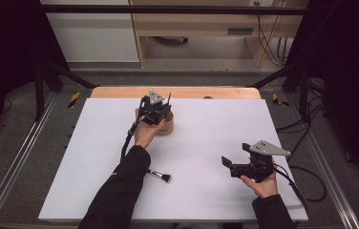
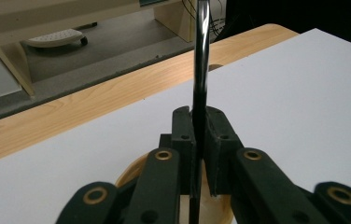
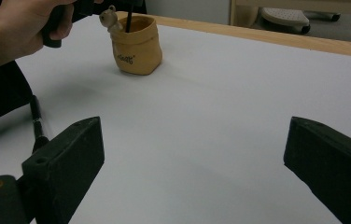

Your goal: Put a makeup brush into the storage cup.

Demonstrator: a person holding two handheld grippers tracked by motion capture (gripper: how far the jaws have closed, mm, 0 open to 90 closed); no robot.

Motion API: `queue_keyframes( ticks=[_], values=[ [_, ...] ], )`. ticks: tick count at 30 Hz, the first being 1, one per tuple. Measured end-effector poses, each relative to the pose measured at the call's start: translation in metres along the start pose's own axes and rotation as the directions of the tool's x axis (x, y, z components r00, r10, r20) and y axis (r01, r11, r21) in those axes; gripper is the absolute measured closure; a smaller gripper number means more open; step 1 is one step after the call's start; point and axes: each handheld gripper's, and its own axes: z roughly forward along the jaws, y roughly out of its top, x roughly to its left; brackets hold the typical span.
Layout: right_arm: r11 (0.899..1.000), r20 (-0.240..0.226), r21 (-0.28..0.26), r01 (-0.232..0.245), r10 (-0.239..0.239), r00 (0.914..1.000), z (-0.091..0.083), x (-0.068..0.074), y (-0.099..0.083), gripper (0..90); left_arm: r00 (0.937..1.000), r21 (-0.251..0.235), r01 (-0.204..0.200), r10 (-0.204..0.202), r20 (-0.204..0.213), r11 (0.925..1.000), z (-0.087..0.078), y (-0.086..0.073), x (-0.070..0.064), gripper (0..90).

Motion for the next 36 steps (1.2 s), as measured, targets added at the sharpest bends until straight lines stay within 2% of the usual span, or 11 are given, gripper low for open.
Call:
queue_keyframes(
  ticks=[5, 10, 17, 23, 26, 36],
  values=[
    [1.000, 0.000, 0.000, 0.002, -0.002, 1.0000, 0.000, 0.000, 0.000, 5.7, 0.9999, -0.012, 0.005, -0.005, 0.014, 0.9999, -0.010, -0.001, -0.001, 77.3],
    [1.000, -0.002, 0.000, 0.001, -0.001, 1.0000, 0.000, 0.001, 0.000, 5.7, 0.9992, -0.040, 0.010, -0.009, 0.040, 0.9991, -0.030, -0.001, -0.001, 71.2],
    [1.000, 0.005, -0.009, -0.004, 0.004, 1.0000, -0.001, 0.001, 0.001, 5.8, 0.9957, -0.067, -0.012, 0.018, 0.091, 0.9977, -0.062, -0.001, -0.003, 60.9],
    [1.000, 0.004, -0.010, -0.001, 0.001, 1.0000, -0.002, 0.000, 0.001, 5.8, 0.9936, -0.084, -0.027, 0.036, 0.107, 0.9960, -0.086, -0.004, -0.006, 52.0],
    [1.000, 0.009, -0.012, -0.002, 0.002, 1.0000, -0.003, 0.000, 0.002, 5.7, 0.9925, -0.088, -0.022, 0.032, 0.118, 0.9958, -0.096, -0.009, -0.006, 48.1],
    [1.000, 0.009, -0.011, 0.004, -0.004, 0.9999, -0.003, 0.000, 0.002, 5.6, 0.9955, -0.116, -0.017, 0.028, 0.090, 0.9931, -0.128, -0.029, 0.003, 38.5]
  ],
)
